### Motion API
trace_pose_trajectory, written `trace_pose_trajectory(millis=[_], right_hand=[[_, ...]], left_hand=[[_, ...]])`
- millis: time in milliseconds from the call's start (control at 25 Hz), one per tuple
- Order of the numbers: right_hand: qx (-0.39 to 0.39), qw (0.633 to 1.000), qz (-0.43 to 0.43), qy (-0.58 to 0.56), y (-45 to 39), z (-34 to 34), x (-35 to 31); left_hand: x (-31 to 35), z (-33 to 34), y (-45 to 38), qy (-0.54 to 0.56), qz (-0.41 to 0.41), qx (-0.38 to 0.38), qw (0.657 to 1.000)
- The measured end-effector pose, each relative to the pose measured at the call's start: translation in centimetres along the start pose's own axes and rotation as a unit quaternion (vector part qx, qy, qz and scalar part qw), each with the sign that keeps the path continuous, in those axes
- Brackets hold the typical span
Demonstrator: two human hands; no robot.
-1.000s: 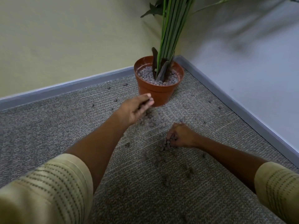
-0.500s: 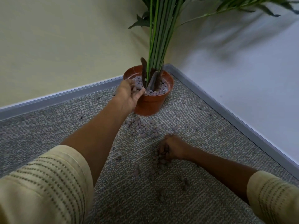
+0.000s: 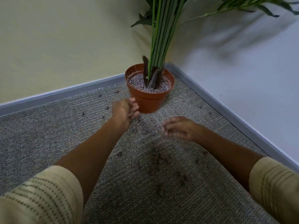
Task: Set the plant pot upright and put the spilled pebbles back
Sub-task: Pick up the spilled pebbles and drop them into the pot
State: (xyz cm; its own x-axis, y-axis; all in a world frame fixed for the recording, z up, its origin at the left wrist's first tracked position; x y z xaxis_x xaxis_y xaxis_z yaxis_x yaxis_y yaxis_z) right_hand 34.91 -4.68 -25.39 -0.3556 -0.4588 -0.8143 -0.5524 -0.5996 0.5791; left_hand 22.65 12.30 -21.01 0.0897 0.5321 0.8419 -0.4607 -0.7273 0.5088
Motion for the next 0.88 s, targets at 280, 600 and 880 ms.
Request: trace_pose_trajectory(millis=[280,600,880], right_hand=[[-0.07,0.963,0.015,-0.261,0.4,1.3,-7.0],[0.067,0.943,-0.066,-0.32,-2.0,-0.7,-12.7],[0.037,0.941,-0.061,-0.33,-1.9,-0.6,-12.9]], left_hand=[[-8.0,0.6,2.4,-0.434,0.139,-0.172,0.873],[-14.0,4.5,7.9,-0.724,0.325,-0.28,0.541],[-13.9,4.5,7.8,-0.693,0.298,-0.284,0.591]])
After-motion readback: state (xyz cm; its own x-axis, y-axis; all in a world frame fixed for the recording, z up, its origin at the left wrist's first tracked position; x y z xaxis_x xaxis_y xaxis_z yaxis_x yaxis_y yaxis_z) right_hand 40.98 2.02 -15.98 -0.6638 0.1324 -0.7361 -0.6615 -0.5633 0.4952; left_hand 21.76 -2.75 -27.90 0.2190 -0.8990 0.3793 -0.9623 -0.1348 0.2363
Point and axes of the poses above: each hand's wrist, its own y-axis away from the middle knuckle, its own z-axis out of the palm, x = y × z, the point moved 9 cm from there along -y, towards the middle knuckle, and after that the axes turned 5 degrees about x, right-handed, at the moved point
